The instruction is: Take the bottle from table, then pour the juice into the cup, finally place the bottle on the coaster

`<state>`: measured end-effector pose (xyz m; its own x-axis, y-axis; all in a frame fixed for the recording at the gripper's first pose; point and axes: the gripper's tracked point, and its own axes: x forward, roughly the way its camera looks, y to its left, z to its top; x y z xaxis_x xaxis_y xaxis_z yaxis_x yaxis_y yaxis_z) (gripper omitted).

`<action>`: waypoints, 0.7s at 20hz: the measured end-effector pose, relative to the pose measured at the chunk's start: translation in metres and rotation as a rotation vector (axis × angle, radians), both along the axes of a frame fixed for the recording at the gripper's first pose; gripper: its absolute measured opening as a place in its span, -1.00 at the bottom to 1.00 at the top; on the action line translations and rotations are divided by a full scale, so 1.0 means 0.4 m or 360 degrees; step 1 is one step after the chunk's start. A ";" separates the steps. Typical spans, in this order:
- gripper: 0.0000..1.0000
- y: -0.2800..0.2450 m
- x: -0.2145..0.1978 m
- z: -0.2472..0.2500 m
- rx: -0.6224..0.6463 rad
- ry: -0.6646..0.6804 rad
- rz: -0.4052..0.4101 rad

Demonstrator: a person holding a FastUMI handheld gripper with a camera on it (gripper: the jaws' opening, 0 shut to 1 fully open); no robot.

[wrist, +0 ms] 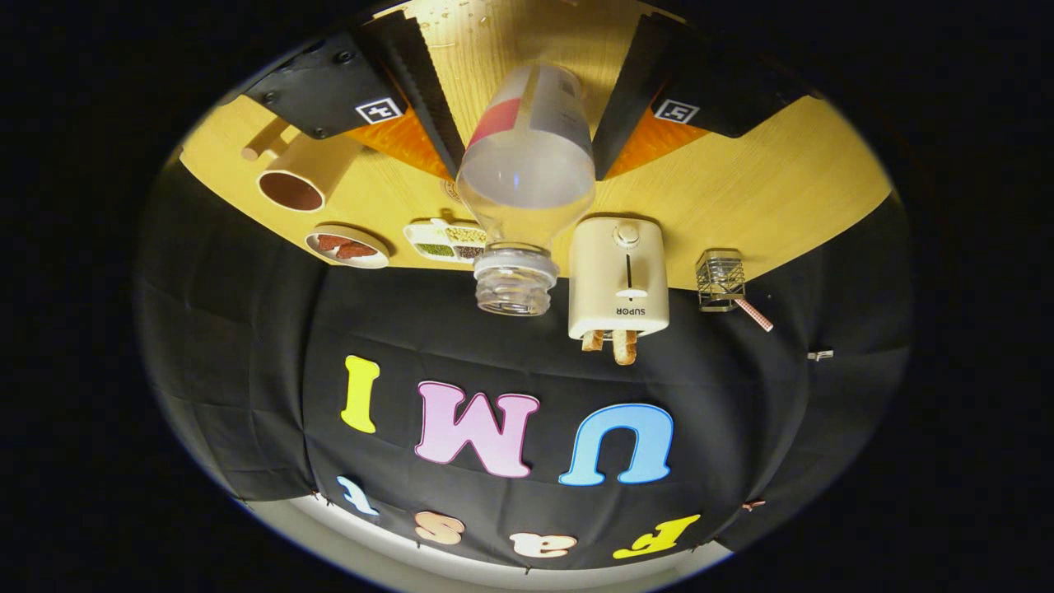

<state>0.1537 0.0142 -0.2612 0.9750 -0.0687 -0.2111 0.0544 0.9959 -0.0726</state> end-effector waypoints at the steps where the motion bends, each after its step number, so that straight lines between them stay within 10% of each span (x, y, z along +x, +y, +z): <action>1: 0.87 0.001 0.006 0.002 -0.0015 -0.0006 0.0004; 14: 0.46 -0.004 -0.016 0.081 0.0173 -0.0031 0.0079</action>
